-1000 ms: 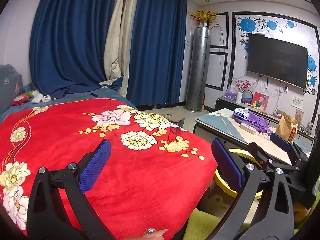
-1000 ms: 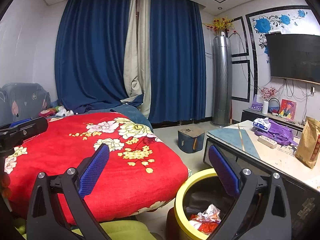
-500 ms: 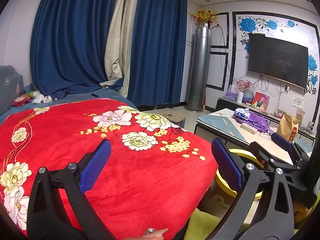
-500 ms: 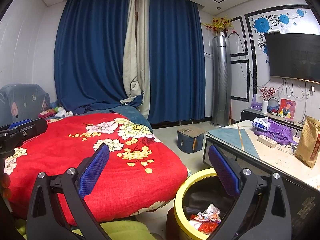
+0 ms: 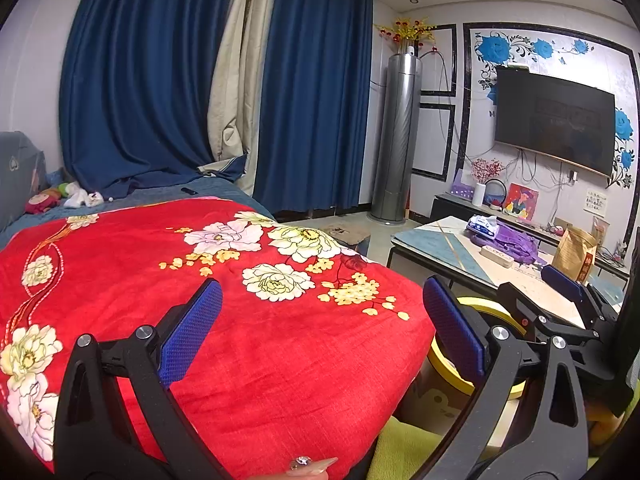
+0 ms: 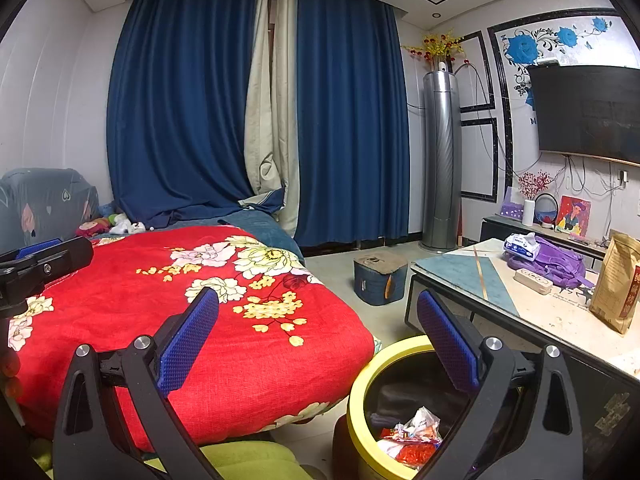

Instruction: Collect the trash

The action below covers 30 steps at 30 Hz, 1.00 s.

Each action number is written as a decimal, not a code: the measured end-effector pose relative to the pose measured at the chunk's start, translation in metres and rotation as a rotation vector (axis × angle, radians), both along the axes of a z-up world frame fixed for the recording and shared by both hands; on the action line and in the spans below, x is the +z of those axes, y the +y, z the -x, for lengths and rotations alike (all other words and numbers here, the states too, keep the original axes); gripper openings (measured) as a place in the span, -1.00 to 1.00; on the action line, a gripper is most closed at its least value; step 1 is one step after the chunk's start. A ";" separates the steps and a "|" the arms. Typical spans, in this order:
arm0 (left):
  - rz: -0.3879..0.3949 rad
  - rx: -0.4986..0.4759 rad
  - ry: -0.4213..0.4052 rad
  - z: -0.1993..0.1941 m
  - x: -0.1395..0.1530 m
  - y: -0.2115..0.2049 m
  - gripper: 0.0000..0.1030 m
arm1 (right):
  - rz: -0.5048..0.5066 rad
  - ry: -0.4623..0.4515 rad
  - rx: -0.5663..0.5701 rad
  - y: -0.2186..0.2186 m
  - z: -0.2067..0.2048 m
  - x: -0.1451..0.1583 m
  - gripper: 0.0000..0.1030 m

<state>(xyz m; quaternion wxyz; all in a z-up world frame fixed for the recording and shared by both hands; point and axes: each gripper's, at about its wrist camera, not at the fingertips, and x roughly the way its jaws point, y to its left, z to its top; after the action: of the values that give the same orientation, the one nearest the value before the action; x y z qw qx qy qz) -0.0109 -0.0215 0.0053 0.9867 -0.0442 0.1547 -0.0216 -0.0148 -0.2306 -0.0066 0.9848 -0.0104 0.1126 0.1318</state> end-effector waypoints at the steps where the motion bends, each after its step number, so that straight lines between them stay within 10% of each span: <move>1: -0.001 0.001 0.001 0.000 0.000 0.000 0.79 | 0.000 0.000 0.001 0.000 0.000 0.000 0.88; 30: -0.014 0.003 0.049 -0.007 -0.010 -0.003 0.79 | -0.011 0.009 -0.009 -0.001 -0.001 -0.001 0.88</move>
<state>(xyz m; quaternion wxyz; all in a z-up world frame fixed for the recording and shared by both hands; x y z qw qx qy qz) -0.0043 -0.0250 -0.0050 0.9830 -0.0380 0.1787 -0.0179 -0.0143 -0.2313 -0.0077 0.9849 -0.0038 0.1165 0.1282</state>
